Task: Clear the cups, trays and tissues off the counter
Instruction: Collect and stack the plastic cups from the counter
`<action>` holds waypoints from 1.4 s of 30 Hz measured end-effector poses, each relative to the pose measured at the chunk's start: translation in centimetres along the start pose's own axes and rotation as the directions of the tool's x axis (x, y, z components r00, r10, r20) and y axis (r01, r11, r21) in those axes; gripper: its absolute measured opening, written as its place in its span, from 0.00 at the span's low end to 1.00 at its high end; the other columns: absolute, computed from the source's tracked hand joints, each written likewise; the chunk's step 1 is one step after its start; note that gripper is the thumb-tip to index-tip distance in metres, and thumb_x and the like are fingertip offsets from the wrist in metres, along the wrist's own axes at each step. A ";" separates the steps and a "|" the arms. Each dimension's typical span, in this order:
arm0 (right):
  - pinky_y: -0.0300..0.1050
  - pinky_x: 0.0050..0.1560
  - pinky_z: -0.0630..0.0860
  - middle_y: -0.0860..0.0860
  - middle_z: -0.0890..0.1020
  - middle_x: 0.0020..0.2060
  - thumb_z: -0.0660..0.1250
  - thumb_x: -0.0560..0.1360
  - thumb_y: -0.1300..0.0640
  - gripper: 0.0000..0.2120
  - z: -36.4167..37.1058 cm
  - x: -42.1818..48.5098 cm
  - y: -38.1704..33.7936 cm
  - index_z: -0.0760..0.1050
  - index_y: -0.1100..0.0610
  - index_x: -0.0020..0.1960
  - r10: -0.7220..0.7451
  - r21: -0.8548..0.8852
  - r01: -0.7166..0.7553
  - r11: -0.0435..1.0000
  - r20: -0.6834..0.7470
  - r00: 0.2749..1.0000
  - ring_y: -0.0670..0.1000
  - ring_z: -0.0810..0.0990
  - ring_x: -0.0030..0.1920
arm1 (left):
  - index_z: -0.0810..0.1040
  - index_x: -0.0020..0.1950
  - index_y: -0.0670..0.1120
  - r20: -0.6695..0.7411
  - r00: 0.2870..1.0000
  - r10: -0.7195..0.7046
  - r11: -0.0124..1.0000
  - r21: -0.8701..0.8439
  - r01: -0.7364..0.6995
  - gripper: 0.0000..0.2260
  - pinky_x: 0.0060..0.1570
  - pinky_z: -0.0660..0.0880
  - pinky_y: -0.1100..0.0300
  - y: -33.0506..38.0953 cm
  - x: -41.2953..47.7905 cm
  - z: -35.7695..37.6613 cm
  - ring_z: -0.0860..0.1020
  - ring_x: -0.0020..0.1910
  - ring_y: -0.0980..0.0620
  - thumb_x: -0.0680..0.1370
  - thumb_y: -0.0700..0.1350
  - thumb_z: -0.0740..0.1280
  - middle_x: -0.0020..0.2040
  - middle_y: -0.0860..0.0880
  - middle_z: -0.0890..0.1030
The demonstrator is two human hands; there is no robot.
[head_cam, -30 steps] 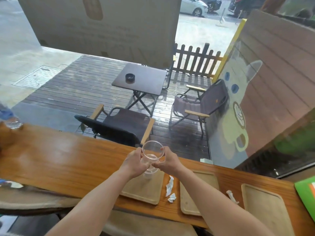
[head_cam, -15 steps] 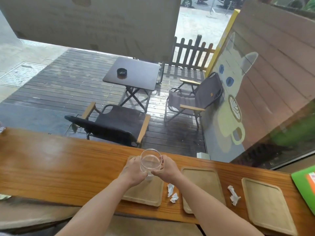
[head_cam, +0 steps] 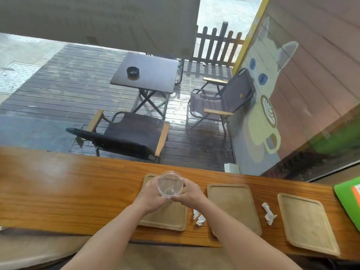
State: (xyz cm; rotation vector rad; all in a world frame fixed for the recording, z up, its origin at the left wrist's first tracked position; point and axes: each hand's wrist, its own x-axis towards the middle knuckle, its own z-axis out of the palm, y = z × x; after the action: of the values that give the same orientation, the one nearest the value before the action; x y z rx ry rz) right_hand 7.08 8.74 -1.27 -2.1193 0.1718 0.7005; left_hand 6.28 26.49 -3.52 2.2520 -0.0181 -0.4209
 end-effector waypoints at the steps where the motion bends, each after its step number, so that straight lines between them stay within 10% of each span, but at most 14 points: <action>1: 0.53 0.59 0.81 0.47 0.78 0.60 0.80 0.68 0.54 0.31 -0.1 0.0 0.0 0.71 0.47 0.67 0.000 0.002 0.000 1.000 0.004 1.000 0.51 0.80 0.57 | 0.70 0.64 0.57 0.015 1.000 -0.010 1.000 0.004 0.010 0.24 0.50 0.74 0.62 -0.2 0.0 -0.1 0.76 0.53 0.55 0.72 0.48 0.75 0.55 0.58 0.74; 8: 0.53 0.66 0.77 0.53 0.70 0.73 0.81 0.67 0.56 0.54 -0.9 0.4 1.2 0.51 0.52 0.82 0.088 -0.037 -0.087 0.996 0.024 0.996 0.57 0.78 0.65 | 0.69 0.67 0.56 0.082 0.996 -0.028 0.999 -0.018 0.029 0.30 0.51 0.81 0.53 -1.9 0.6 -1.3 0.81 0.48 0.51 0.69 0.56 0.78 0.56 0.56 0.76; 19: 0.56 0.57 0.82 0.48 0.69 0.70 0.82 0.66 0.55 0.44 1.6 1.5 3.6 0.62 0.38 0.73 0.088 0.329 -0.114 0.937 0.093 0.992 0.54 0.76 0.64 | 0.72 0.65 0.59 0.008 0.989 -0.146 0.908 -0.395 0.138 0.30 0.53 0.79 0.55 -3.9 1.8 4.2 0.79 0.55 0.54 0.68 0.46 0.81 0.58 0.55 0.79; 31: 0.54 0.55 0.83 0.44 0.73 0.61 0.83 0.64 0.50 0.36 -3.9 -4.8 1.1 0.67 0.35 0.64 0.069 0.479 -0.064 0.875 0.008 0.998 0.51 0.78 0.60 | 0.71 0.66 0.60 0.070 0.993 0.091 0.963 -0.260 -0.070 0.27 0.47 0.74 0.64 3.7 0.3 2.3 0.77 0.57 0.56 0.71 0.52 0.78 0.59 0.58 0.78; 36: 0.54 0.55 0.83 0.52 0.77 0.62 0.81 0.69 0.55 0.38 -9.7 -11.1 3.0 0.66 0.45 0.72 0.061 0.549 0.010 0.836 -0.111 0.992 0.53 0.83 0.58 | 0.77 0.63 0.57 0.144 0.950 0.279 0.950 -0.187 -0.251 0.25 0.54 0.79 0.54 11.6 -0.5 3.1 0.80 0.55 0.54 0.68 0.53 0.79 0.57 0.55 0.81; 42: 0.57 0.60 0.80 0.53 0.75 0.67 0.80 0.70 0.53 0.39 -15.0 -22.3 8.1 0.64 0.46 0.74 0.075 0.585 0.127 0.801 -0.309 0.948 0.54 0.79 0.63 | 0.74 0.60 0.57 0.192 0.873 0.448 0.887 -0.216 -0.408 0.22 0.47 0.75 0.64 21.9 -6.2 9.6 0.79 0.55 0.55 0.70 0.51 0.78 0.54 0.58 0.79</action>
State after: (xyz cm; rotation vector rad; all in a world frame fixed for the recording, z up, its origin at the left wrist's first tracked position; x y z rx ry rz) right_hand -8.16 -10.79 11.93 -1.5900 0.4770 0.2229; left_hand 0.22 5.92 8.69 1.9426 -0.5792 -0.4260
